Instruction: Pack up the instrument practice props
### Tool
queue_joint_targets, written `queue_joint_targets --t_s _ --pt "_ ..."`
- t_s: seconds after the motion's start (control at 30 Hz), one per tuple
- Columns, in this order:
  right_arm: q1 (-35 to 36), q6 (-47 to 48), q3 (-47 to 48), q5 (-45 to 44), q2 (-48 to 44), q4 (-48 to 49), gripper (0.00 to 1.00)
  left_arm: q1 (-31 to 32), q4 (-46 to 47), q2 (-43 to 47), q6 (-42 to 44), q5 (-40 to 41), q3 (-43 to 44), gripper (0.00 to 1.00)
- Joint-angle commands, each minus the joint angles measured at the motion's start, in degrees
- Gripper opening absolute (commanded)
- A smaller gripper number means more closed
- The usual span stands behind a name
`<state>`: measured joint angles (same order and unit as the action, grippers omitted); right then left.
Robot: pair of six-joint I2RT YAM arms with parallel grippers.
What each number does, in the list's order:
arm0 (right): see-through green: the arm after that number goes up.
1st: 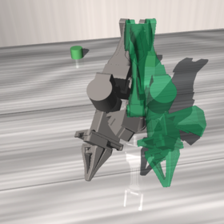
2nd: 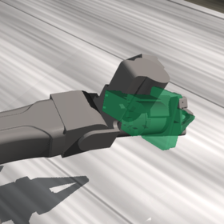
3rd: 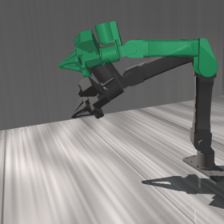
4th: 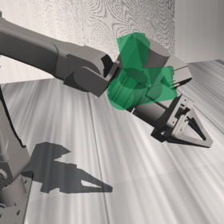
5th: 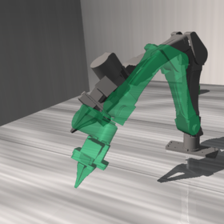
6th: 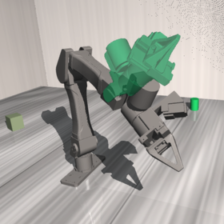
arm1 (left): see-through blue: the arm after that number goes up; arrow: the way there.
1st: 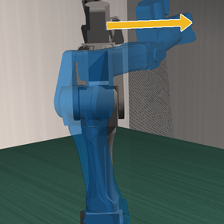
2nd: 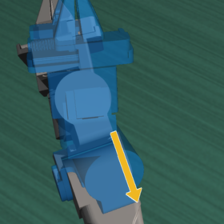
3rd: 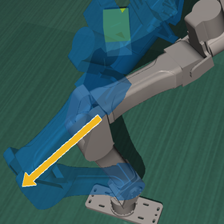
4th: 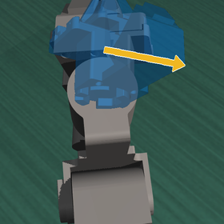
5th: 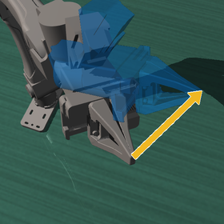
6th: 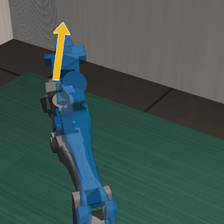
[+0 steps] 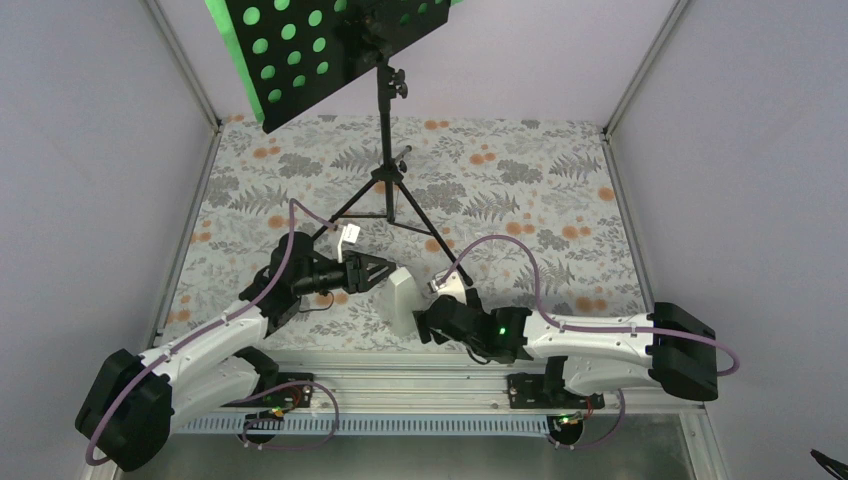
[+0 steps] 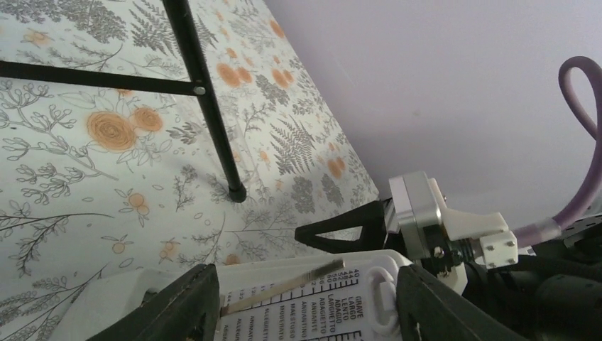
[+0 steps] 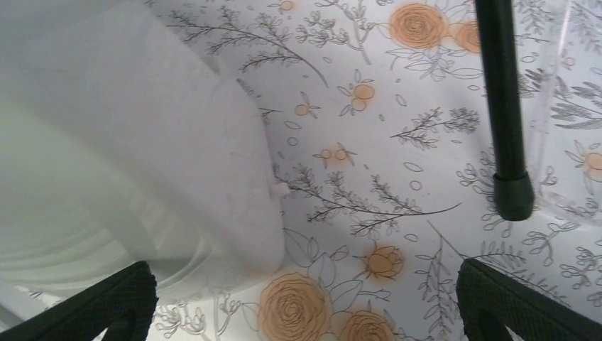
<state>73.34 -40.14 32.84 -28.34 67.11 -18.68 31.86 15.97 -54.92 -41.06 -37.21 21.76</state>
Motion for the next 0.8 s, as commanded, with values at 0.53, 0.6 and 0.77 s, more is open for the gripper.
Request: queue_joint_targets --t_s 0.53,0.6,0.77 --pt "-2.8 12.4 -6.7 18.3 -8.3 13.9 1.0 -0.2 -1.8 5.6 4.0 4.6 -6.3 0.93" --pt "-0.4 13.2 -6.5 16.3 -7.2 14.7 1.0 -0.2 -1.9 7.2 4.0 6.0 -6.5 0.94" --pt "4.4 11.1 -4.0 7.6 -0.8 13.4 1.0 -0.2 -3.8 11.6 4.0 10.0 -6.3 0.96"
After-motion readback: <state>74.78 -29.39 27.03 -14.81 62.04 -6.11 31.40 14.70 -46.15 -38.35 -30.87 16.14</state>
